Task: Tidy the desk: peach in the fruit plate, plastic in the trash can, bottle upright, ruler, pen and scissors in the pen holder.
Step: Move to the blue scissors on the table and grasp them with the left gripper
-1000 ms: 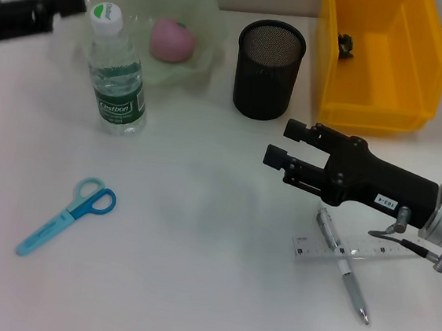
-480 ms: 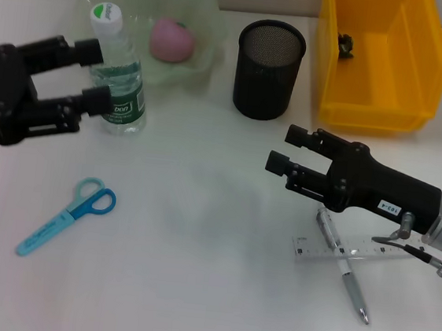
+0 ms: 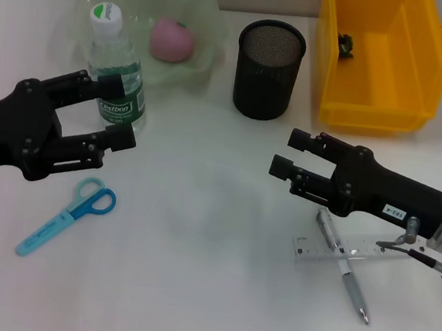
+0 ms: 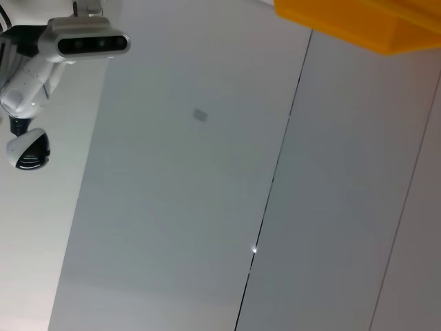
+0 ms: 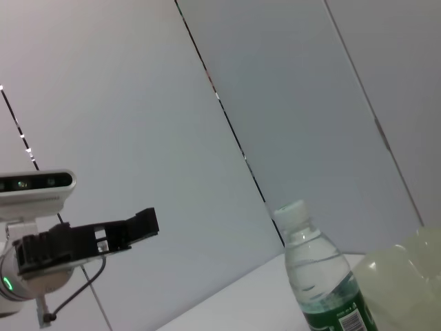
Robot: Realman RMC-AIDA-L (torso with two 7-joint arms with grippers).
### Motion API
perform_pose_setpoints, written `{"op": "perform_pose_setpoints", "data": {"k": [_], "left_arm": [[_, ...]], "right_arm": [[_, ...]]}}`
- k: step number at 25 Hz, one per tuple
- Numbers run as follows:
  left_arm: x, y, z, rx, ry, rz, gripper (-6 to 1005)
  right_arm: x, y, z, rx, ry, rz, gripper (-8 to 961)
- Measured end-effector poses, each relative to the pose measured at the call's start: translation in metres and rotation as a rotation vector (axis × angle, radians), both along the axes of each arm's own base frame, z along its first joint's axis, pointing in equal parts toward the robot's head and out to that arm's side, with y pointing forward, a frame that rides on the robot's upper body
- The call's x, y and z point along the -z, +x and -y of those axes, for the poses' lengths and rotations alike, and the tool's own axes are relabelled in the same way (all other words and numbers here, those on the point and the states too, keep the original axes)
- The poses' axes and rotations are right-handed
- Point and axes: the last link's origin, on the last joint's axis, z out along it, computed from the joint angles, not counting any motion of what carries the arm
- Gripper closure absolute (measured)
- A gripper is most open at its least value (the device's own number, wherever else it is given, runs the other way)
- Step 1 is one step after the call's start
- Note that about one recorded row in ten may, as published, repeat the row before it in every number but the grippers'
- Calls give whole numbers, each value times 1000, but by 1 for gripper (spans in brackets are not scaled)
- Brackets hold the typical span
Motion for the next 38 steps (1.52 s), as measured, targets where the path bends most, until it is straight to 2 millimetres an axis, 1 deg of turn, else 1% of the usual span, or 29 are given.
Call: {"op": "perform_pose_setpoints", "data": {"k": [8,11,16,25,34,35,38], "left_arm": [[10,-10,5,-17,30,-6,213],[13,-15,9,-28,32,-16,213],[16,-18,12,-23,50,-20,213],[19,-19,14,-23,64,-23,212],[22,-21,12,-38,78,-38,212],[19,-25,10,-66,72,-50,212],[11,-28,7,-108,30,-70,212]], "right_arm": [[-11,2,5,-29,18,-8,234],[-22,1,2,-37,9,-4,234],[-31,-1,-2,-56,-15,32,235],[-34,-7,-7,-78,-17,41,235],[-34,-6,-7,-76,-17,41,234],[-33,-6,-6,-74,-16,42,234],[-33,-5,-6,-69,-14,43,234]]}}
